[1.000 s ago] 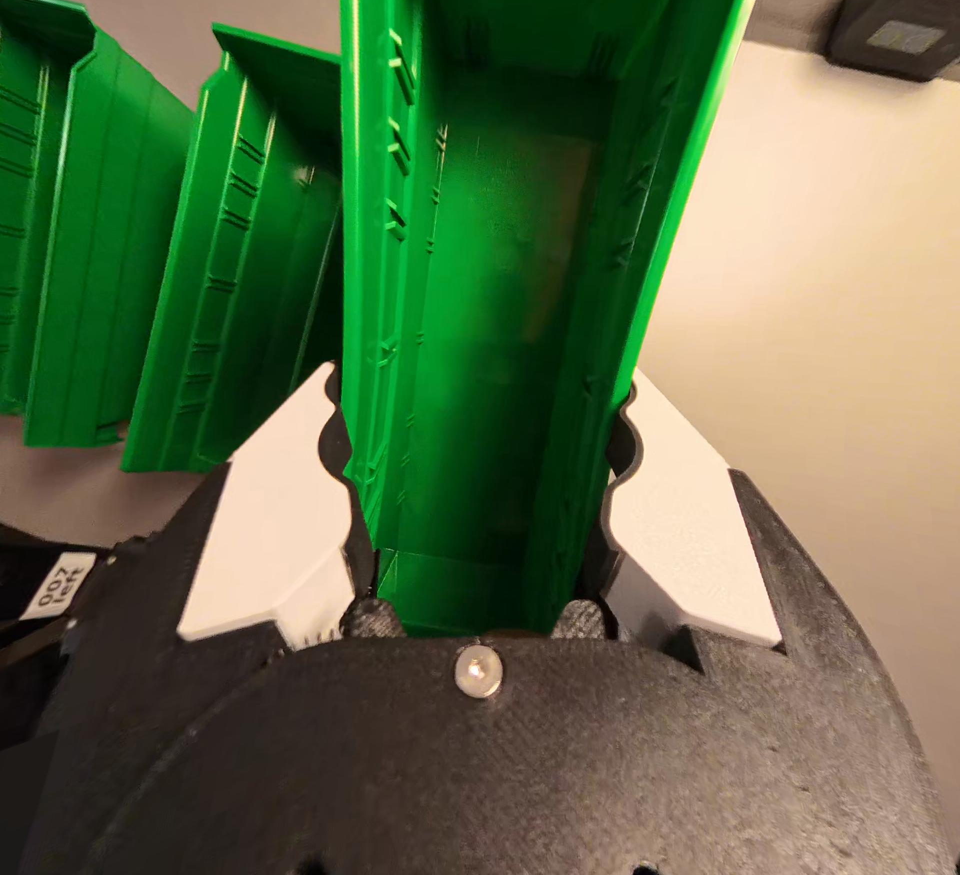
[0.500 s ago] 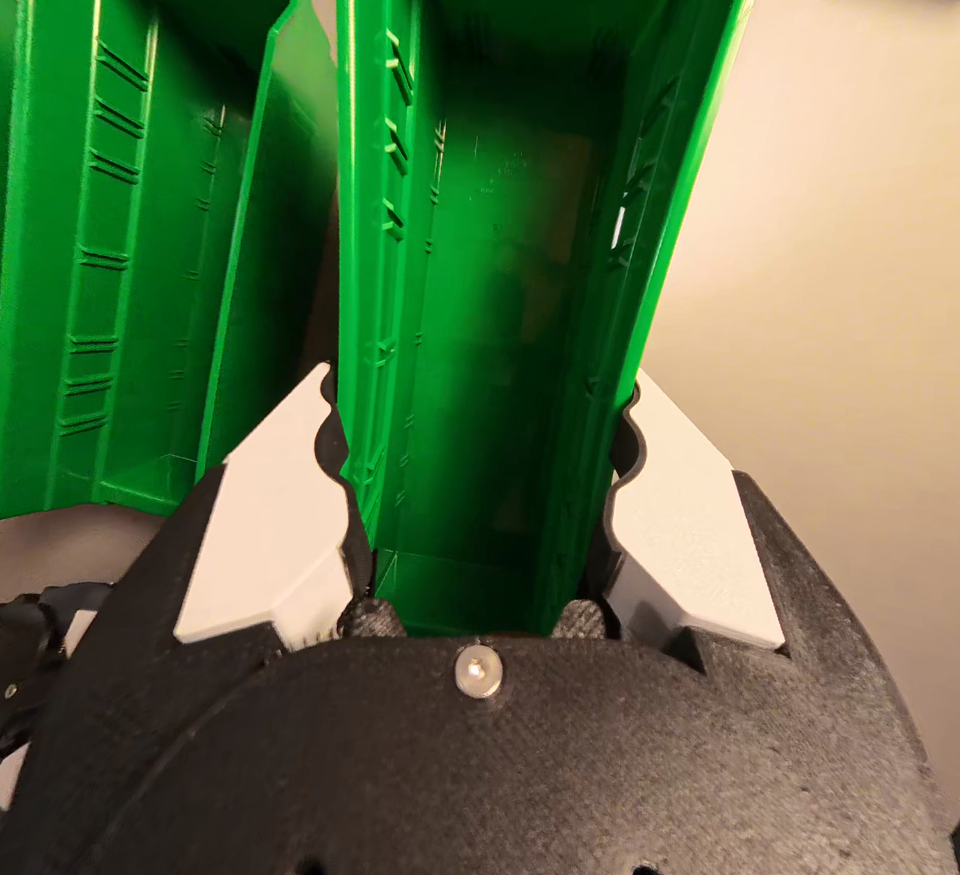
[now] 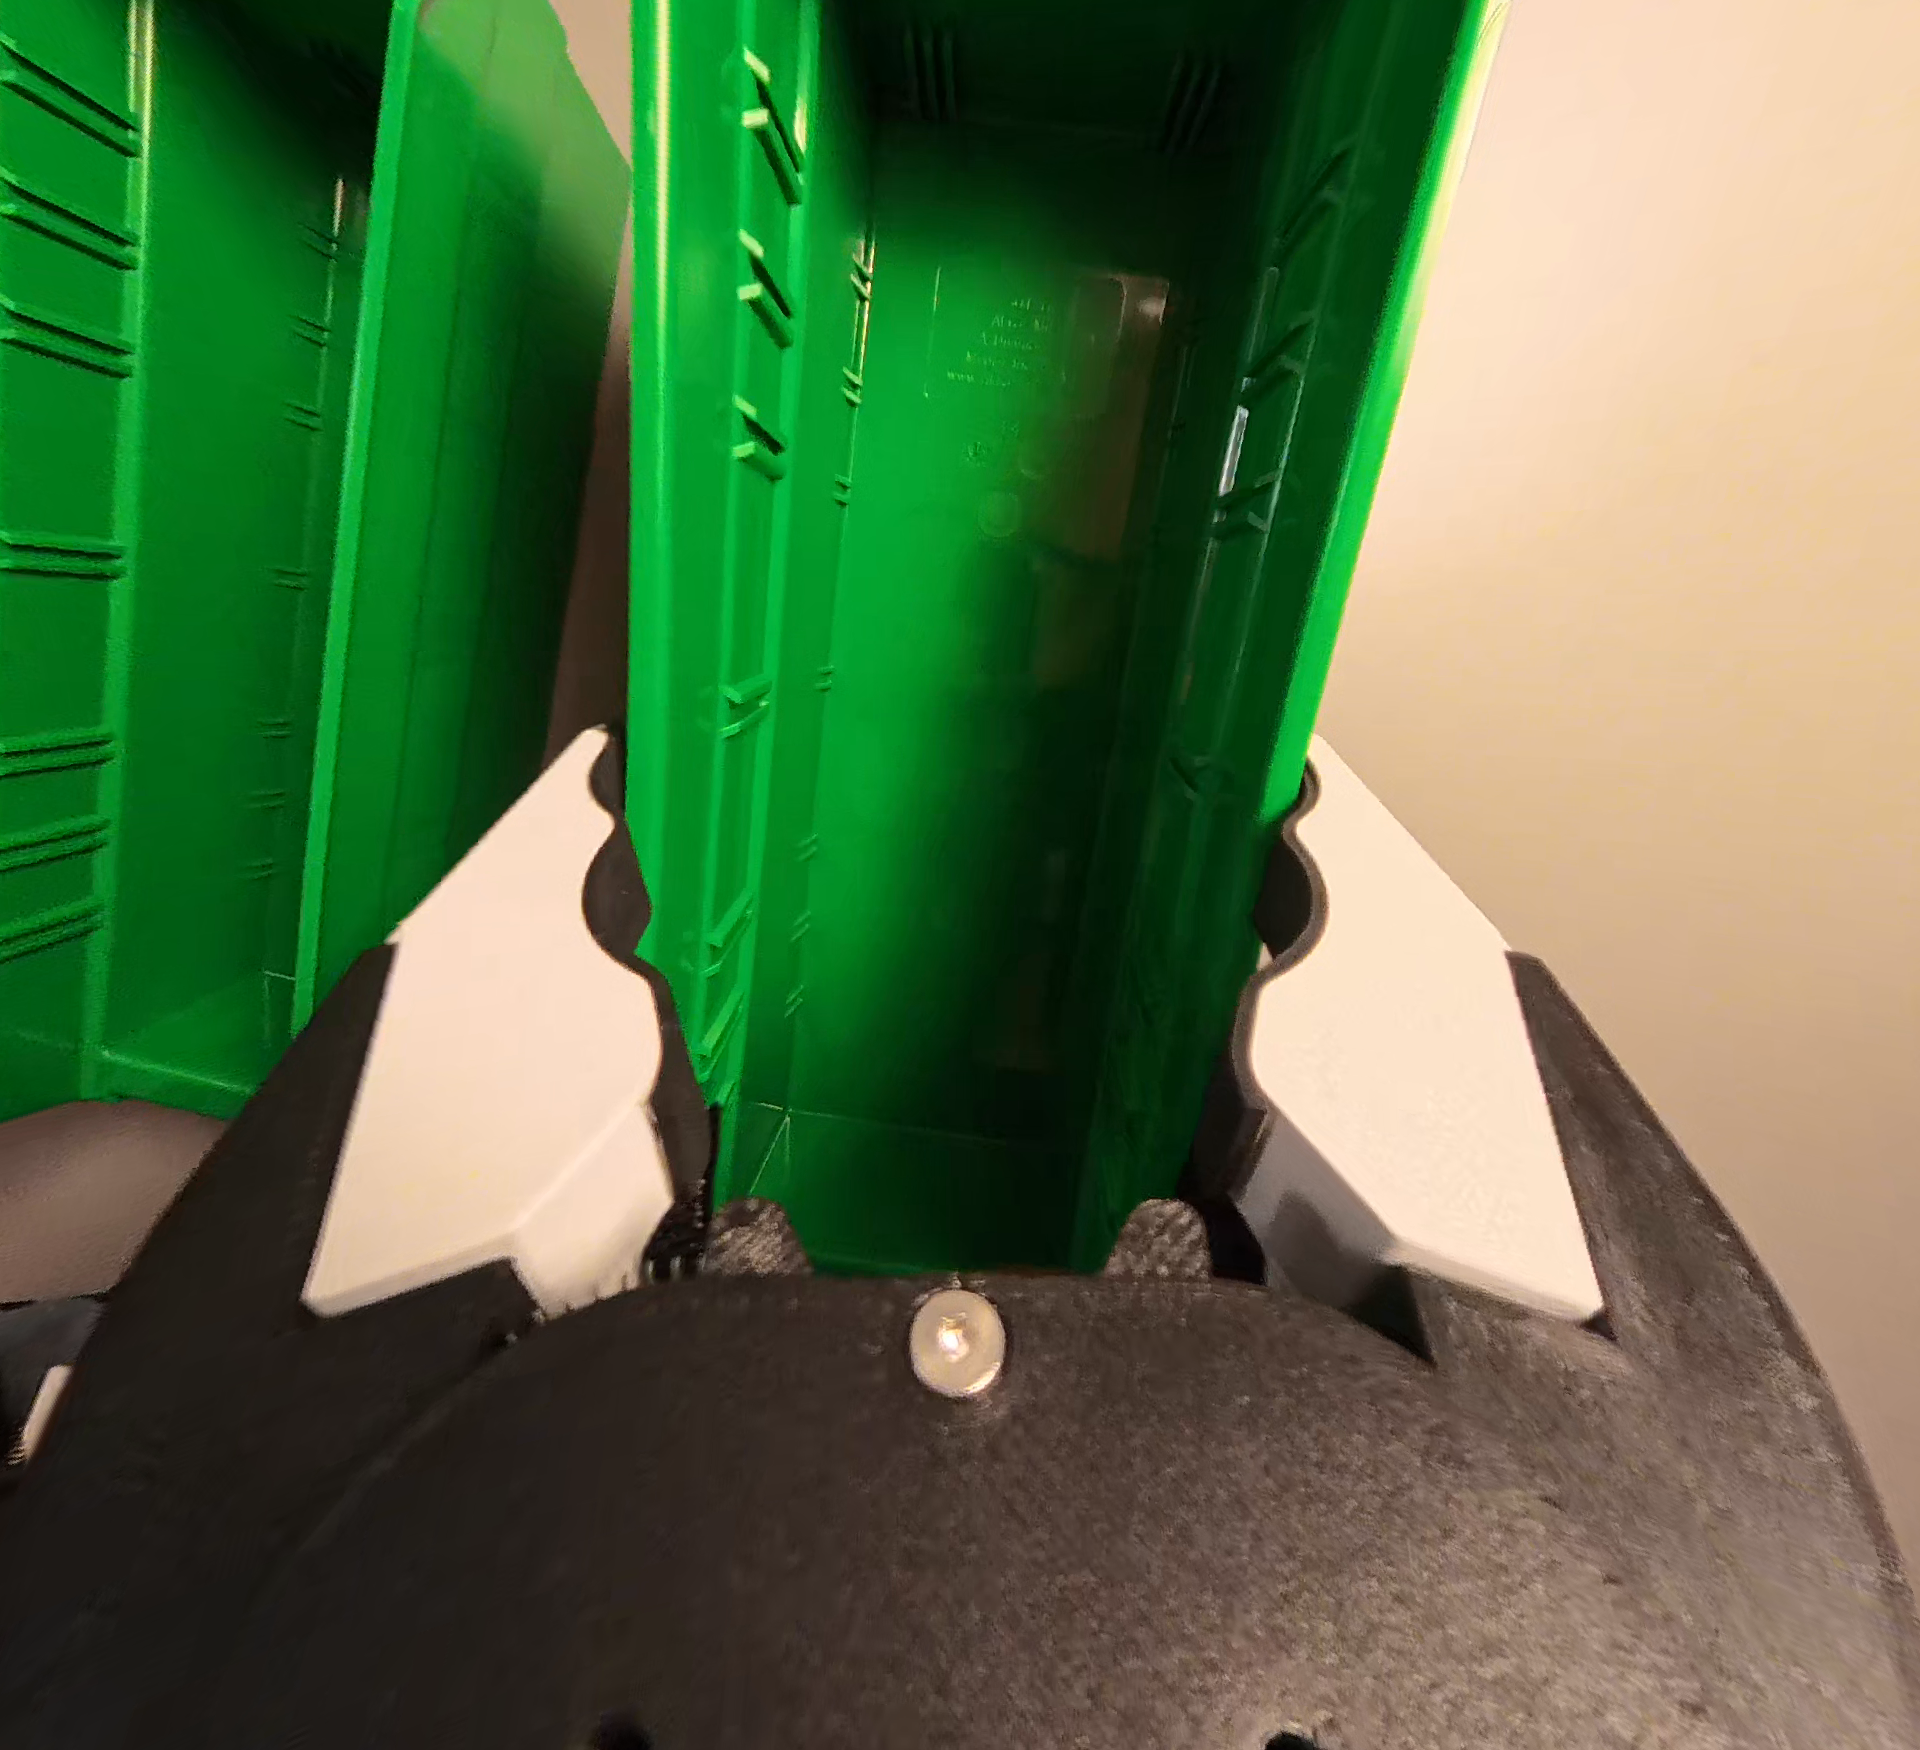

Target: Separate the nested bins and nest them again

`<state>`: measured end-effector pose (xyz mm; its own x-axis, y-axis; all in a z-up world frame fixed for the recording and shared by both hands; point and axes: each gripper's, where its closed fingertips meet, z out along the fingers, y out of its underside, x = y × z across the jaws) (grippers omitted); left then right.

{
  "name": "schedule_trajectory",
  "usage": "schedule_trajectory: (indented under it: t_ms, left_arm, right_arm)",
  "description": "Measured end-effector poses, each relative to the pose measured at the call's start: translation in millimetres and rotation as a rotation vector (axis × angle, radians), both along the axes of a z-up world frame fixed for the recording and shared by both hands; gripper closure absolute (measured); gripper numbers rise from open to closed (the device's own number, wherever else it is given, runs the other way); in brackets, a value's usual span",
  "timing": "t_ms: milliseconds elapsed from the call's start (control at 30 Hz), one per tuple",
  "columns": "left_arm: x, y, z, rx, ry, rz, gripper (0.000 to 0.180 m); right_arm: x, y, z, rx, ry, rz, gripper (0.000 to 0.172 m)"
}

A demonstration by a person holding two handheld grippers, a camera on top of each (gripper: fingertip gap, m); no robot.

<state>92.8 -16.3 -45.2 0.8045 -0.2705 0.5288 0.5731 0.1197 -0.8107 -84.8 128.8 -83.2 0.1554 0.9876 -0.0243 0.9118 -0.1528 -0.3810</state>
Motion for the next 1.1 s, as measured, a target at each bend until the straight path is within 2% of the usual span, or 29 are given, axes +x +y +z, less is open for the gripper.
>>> schedule_trajectory:
  t_ms: [133, 300, 433, 533, 733, 800, 967, 1100]
  left_arm:
    - [1, -1, 1, 0.007, 0.003, -0.003, 0.128]
    - [1, -1, 0, 0.003, 0.004, -0.006, 0.128]
    - [1, 0, -1, -0.006, 0.008, -0.004, 0.126]
    - [2, 1, -2, -0.013, 0.018, 0.000, 0.125]
    - [2, 5, -5, -0.043, 0.051, 0.021, 0.123]
    - [2, 8, -7, -0.059, 0.063, 0.028, 0.123]
    - [-2, 10, -7, -0.065, 0.090, 0.067, 0.122]
    - [-5, 10, -7, -0.086, 0.119, 0.125, 0.119]
  right_arm:
    - [-3, -2, 6, -0.030, 0.056, 0.009, 0.047]
    - [5, -8, 37, -0.041, 0.164, 0.066, 0.044]
    - [31, -16, 61, -0.055, 0.328, 0.150, 0.043]
    - [59, -10, 70, -0.076, 0.485, 0.181, 0.044]
    - [108, 11, 49, -0.160, 0.767, 0.248, 0.051]
    - [118, 11, 37, -0.259, 0.824, 0.256, 0.051]
    - [132, 11, 1, -0.399, 0.838, 0.276, 0.050]
    - [131, 4, -17, -0.478, 0.858, 0.307, 0.050]
